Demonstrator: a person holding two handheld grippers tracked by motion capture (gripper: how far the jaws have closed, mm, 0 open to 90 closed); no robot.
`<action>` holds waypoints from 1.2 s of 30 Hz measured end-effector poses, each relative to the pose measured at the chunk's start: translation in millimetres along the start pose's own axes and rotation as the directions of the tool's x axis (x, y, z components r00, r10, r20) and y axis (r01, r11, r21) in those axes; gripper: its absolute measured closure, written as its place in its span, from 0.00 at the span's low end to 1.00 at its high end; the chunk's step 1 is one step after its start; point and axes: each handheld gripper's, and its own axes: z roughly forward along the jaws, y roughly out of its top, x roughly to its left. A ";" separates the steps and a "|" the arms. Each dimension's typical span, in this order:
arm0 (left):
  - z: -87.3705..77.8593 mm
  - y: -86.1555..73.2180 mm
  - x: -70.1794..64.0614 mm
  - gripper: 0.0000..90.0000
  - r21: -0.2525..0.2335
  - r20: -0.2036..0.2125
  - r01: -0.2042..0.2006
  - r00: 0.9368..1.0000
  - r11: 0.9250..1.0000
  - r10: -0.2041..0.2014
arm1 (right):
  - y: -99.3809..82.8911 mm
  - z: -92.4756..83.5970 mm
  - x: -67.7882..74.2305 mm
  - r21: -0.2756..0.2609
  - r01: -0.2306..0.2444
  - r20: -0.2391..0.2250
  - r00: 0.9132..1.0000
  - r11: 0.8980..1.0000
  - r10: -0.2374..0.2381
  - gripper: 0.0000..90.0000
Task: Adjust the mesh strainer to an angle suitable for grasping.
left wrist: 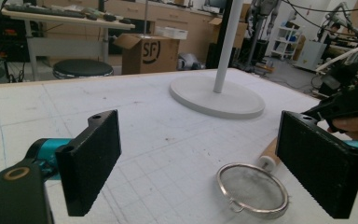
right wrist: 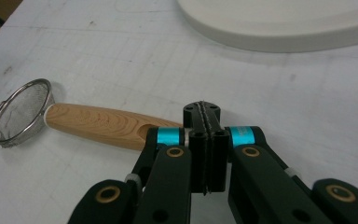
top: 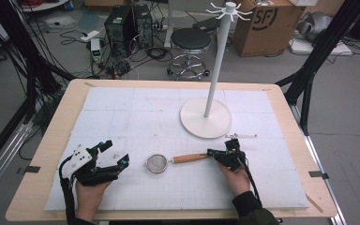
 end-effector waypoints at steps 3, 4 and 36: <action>0.5 -0.8 0.8 0.16 0.003 0.001 -0.003 1.000 1.000 0.003 | 2.0 6.2 6.0 0.002 0.001 -0.014 1.000 1.000 -0.001 1.00; 0.7 -1.0 1.1 0.16 0.004 -0.001 -0.006 1.000 1.000 0.006 | 2.7 8.1 7.4 0.001 0.003 -0.018 1.000 1.000 -0.003 1.00; 1.1 -1.6 1.8 0.16 0.020 0.005 0.001 1.000 1.000 -0.001 | 3.6 38.5 49.5 0.047 0.039 -0.050 0.998 0.998 -0.036 1.00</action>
